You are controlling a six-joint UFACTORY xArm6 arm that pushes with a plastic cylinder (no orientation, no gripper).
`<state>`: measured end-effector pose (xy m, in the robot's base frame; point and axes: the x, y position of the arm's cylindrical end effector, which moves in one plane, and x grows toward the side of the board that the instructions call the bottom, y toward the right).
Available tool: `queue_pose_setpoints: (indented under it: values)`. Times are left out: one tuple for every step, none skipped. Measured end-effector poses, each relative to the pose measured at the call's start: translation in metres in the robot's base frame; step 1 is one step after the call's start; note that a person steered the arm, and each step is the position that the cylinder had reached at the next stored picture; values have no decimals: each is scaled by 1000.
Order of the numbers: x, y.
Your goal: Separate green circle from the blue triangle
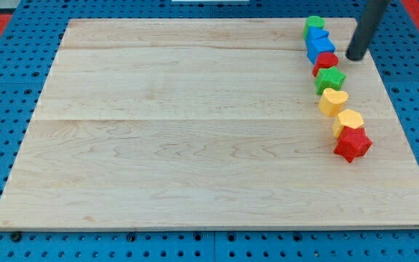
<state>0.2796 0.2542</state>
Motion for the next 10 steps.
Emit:
queue_pose_setpoints:
  values:
    - [-52, -14]
    - [-59, -39]
    - [-59, -109]
    - [-63, -87]
    - [-84, -97]
    - [-85, -147]
    - [-61, -159]
    - [-69, -110]
    - [-83, -15]
    - [-48, 15]
